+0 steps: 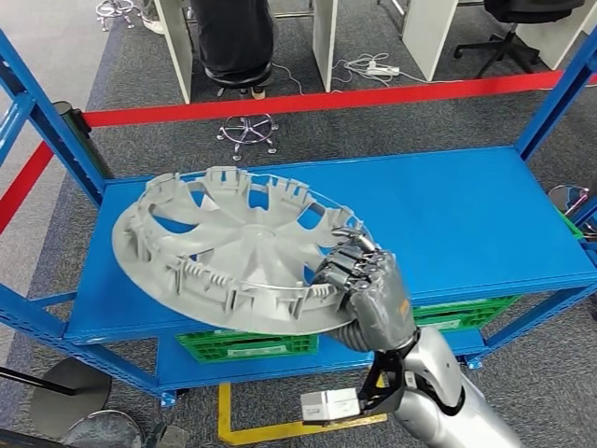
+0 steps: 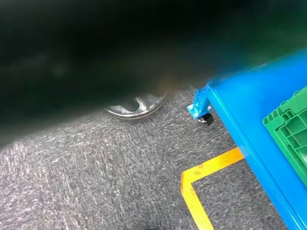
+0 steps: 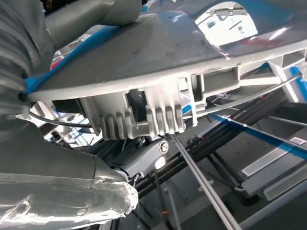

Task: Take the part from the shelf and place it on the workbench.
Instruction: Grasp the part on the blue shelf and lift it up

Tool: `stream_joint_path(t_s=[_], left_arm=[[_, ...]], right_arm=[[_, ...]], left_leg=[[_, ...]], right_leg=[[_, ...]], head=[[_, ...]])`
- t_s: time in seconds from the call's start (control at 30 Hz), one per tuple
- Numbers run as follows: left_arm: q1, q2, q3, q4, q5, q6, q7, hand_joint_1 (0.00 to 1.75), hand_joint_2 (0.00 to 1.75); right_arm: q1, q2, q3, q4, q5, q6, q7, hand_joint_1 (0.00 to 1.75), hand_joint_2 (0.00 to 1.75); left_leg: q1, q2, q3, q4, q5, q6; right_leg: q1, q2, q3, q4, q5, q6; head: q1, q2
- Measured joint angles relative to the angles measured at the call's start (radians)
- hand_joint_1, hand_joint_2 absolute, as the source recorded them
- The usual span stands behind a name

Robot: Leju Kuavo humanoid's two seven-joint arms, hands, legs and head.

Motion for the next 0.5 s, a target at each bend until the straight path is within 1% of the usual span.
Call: stream_joint_path(t_s=[0.03,0.27,0.5], left_arm=[[0.0,0.0,0.0,0.0,0.0,-0.001,-0.001,0.0,1.75],[0.001,0.001,-0.001,0.0,0.002,-0.016,-0.013,0.0,1.75],[0.004,0.001,0.0,0.001,0.018,0.022,-0.002,0.0,1.75]], right_arm=[[-0.001,0.003,0.007,0.0,0.003,-0.001,0.001,1.75,1.75],[-0.024,0.007,0.055,0.0,0.055,-0.031,0.019,1.75,1.75],[-0.031,0.007,0.088,0.0,0.062,-0.052,0.053,1.75,1.75]], left_leg=[[0.0,0.0,0.0,0.0,0.0,0.0],[0.0,0.0,0.0,0.0,0.0,0.0],[0.0,0.0,0.0,0.0,0.0,0.0]], right_leg=[[0.0,0.0,0.0,0.0,0.0,0.0],[0.0,0.0,0.0,0.0,0.0,0.0],[0.0,0.0,0.0,0.0,0.0,0.0]], head=[[0.0,0.0],[0.0,0.0],[0.0,0.0]])
